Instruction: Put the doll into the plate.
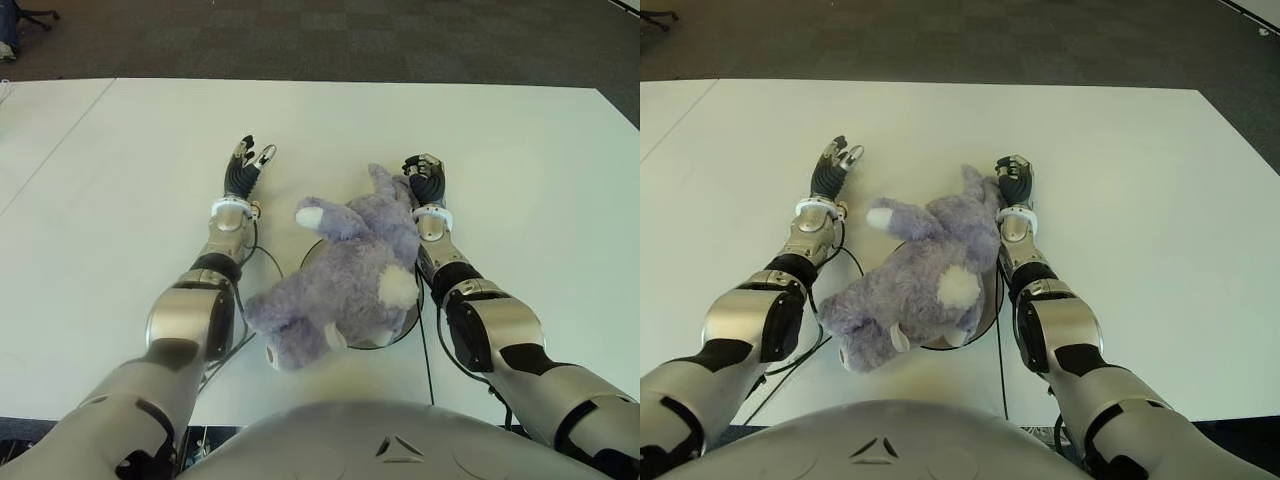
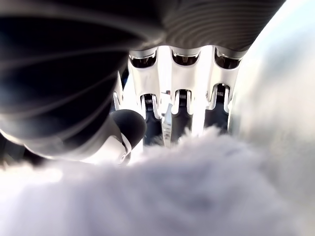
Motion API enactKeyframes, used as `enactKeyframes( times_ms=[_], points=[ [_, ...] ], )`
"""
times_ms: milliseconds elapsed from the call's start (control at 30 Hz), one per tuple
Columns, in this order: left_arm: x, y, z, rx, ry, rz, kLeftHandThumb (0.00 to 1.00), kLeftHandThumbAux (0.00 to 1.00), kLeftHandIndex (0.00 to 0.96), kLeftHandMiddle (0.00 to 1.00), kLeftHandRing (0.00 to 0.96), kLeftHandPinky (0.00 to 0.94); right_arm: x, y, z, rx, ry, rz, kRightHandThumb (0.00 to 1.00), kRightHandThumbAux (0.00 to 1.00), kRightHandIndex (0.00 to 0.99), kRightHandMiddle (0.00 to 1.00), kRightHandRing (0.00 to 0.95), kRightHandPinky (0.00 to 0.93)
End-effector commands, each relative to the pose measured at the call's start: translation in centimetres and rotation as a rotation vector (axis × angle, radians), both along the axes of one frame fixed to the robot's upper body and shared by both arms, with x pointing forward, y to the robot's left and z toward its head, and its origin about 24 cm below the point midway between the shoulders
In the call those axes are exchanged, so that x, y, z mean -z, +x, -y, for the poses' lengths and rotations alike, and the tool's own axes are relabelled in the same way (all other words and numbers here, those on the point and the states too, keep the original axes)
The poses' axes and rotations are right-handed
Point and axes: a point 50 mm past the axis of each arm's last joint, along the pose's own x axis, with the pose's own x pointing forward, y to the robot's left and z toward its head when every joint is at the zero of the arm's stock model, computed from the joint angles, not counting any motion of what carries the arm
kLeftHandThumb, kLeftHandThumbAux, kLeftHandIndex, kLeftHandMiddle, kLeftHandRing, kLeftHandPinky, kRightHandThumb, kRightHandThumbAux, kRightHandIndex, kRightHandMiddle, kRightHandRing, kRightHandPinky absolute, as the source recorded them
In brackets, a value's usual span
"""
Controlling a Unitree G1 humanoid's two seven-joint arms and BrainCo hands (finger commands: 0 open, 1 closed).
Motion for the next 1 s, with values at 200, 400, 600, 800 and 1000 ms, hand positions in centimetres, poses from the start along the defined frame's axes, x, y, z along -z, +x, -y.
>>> enactKeyframes(
  times_ms=[200,400,600,800,1000],
  points=[
    [7.20,-6.34,0.47,-0.115,-0.296,-0.221,0.000,0.526,0.000,0.000,0.000,0.000,8.77,-7.22,1.46,0.065,0.025,-0.395,0.830,0.693,0.414,0.459,0.458,0.492],
    [6.76,-6.11,0.79,-0.142,-0.281,-0.174,0.000,0.510,0.000,0.000,0.000,0.005,8.70,-7.18,1.59,0.066,0.035,-0.387,0.833,0.691,0.415,0.462,0.478,0.502],
    [6.87,-6.25,0.92,-0.140,-0.285,-0.175,0.000,0.505,0.000,0.000,0.000,0.028,8.63,-7.14,1.69,0.073,0.061,-0.378,0.834,0.691,0.415,0.466,0.502,0.521],
    [7.11,-6.50,0.92,-0.143,-0.300,-0.184,0.000,0.519,0.000,0.000,0.000,0.057,8.57,-7.10,1.68,0.082,0.086,-0.368,0.838,0.689,0.416,0.470,0.533,0.527],
    [7.48,-6.57,0.43,-0.166,-0.274,-0.245,0.000,0.556,0.022,0.040,0.047,0.123,8.51,-7.02,1.58,0.082,0.095,-0.362,0.838,0.689,0.416,0.470,0.535,0.517]
  ],
)
